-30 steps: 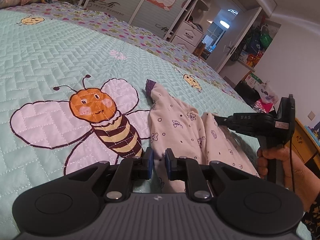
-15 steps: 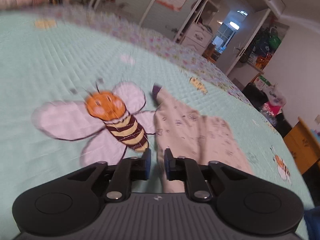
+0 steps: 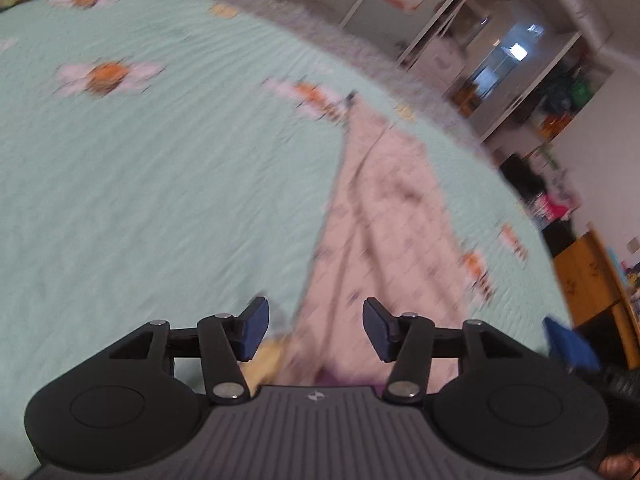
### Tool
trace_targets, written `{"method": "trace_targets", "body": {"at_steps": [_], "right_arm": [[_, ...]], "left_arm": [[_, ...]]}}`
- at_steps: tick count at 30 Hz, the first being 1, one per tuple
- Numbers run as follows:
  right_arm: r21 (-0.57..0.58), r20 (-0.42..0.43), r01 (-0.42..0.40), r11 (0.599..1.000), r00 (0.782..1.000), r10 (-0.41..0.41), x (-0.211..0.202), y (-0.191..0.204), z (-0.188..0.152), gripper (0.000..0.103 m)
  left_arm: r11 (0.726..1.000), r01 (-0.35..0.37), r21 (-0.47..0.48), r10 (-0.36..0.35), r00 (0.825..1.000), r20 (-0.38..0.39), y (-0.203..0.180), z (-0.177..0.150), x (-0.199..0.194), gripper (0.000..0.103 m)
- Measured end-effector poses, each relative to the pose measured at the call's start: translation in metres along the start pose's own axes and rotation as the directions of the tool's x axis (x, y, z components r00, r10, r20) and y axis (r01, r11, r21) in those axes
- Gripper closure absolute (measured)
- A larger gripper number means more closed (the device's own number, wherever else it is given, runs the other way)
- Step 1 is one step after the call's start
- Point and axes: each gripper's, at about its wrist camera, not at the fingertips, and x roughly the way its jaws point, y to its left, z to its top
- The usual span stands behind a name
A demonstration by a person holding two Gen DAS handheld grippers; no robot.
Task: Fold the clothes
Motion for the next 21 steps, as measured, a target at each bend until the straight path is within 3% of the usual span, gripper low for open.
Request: {"method": "trace_targets", "body": {"at_steps": [2,4,5,6,9,11,14,15,17,21], "right_arm": [[-0.001,-0.053,-0.024,1.000,0.998,0.024,0.019,0.006,-0.004,0.061],[-0.017,-0.117,0.025,1.000,0.993,-0.027,0.041,0.001,-0.011,0.060],[0.004,-0.147,0.086,0.996,0.986,-0.084,0.048,-0.004,-0.017,0.060],[0.044,-0.164,0.095,0.994,0.983,-0.087,0.051,-0.010,-0.021,0.060],[0.129,-0.110,0.032,0.991,0.994,-0.018,0.036,-0.013,-0.024,0.060],[0.108,-0.086,0.034,0.994,0.996,-0.024,0.023,-0.008,-0.025,0.058],[0.076,-0.114,0.063,0.995,0.992,-0.054,0.015,-0.012,-0.032,0.046],[0.077,-0.150,0.078,0.994,0.986,-0.066,0.018,-0.017,-0.035,0.047],[0.110,-0.137,0.055,0.992,0.990,-0.040,0.011,-0.024,-0.040,0.047],[0.152,-0.086,0.049,0.987,0.996,-0.036,-0.012,-0.025,-0.038,0.045]], "left_arm": [[0.997,-0.043,0.061,0.044,0.999,-0.016,-0.003,-0.003,-0.006,0.048],[0.995,-0.036,0.095,0.038,0.999,-0.018,-0.010,-0.007,-0.011,0.048],[0.995,-0.024,0.094,0.027,0.999,-0.029,-0.012,-0.008,-0.011,0.048],[0.996,-0.008,0.091,0.011,0.999,-0.041,-0.015,-0.009,-0.010,0.048],[0.996,-0.001,0.084,0.006,0.998,-0.055,-0.019,-0.011,-0.001,0.046],[0.998,-0.020,0.067,0.025,0.997,-0.074,-0.015,-0.014,0.011,0.045],[0.991,-0.025,0.132,0.045,0.988,-0.151,-0.015,-0.027,0.031,0.046],[0.985,-0.034,0.170,0.059,0.988,-0.145,-0.019,-0.028,0.031,0.045],[0.973,-0.047,0.228,0.079,0.988,-0.134,-0.026,-0.030,0.030,0.045],[0.989,-0.009,0.151,0.022,0.996,-0.082,-0.017,-0.021,0.005,0.045]]}}
